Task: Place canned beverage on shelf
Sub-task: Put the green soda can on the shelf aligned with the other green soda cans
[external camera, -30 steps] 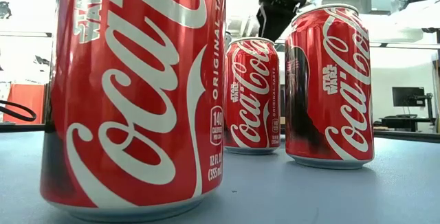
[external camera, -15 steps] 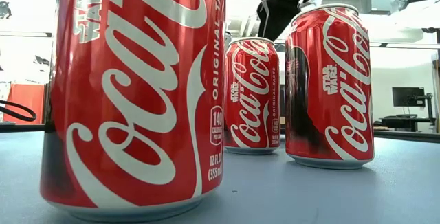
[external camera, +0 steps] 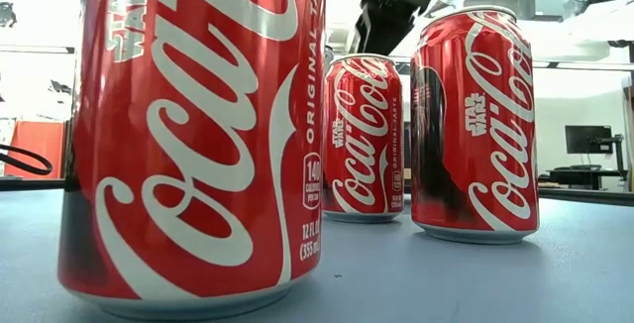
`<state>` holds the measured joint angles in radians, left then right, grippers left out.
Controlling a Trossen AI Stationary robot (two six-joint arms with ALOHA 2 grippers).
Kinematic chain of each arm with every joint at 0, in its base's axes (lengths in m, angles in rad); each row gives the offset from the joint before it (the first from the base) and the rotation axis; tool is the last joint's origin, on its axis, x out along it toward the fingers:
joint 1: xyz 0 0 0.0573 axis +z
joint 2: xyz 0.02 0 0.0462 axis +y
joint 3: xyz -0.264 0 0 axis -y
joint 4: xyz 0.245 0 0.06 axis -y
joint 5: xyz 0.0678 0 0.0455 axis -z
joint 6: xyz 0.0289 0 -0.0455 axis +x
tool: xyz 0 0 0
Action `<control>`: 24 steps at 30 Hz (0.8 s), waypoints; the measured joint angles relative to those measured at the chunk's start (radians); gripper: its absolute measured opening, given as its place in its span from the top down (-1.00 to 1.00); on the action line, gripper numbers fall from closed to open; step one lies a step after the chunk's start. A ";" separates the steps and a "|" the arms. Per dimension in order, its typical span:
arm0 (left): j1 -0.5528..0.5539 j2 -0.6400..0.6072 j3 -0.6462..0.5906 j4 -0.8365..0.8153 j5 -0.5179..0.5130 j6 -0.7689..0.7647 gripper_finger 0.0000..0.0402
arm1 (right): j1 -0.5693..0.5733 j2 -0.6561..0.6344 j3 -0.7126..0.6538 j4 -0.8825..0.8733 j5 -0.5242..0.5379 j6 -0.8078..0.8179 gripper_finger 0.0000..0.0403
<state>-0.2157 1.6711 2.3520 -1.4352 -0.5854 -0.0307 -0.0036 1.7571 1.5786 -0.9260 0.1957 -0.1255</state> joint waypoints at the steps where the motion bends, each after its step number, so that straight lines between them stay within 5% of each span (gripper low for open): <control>1: 0.000 0.000 0.000 -0.002 0.000 0.000 -0.71 | -0.003 0.006 0.002 0.000 -0.003 0.000 -0.40; 14: 0.000 0.000 0.000 -0.034 0.002 -0.005 -0.71 | 0.005 0.001 0.001 -0.063 0.022 0.028 -0.40; 24: 0.000 0.000 0.000 -0.034 0.002 0.014 -0.71 | 0.049 0.004 -0.002 -0.145 0.153 0.066 -0.40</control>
<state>-0.2153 1.6711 2.3520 -1.4689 -0.5835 -0.0167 0.0451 1.7611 1.5768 -1.0714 0.3484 -0.0596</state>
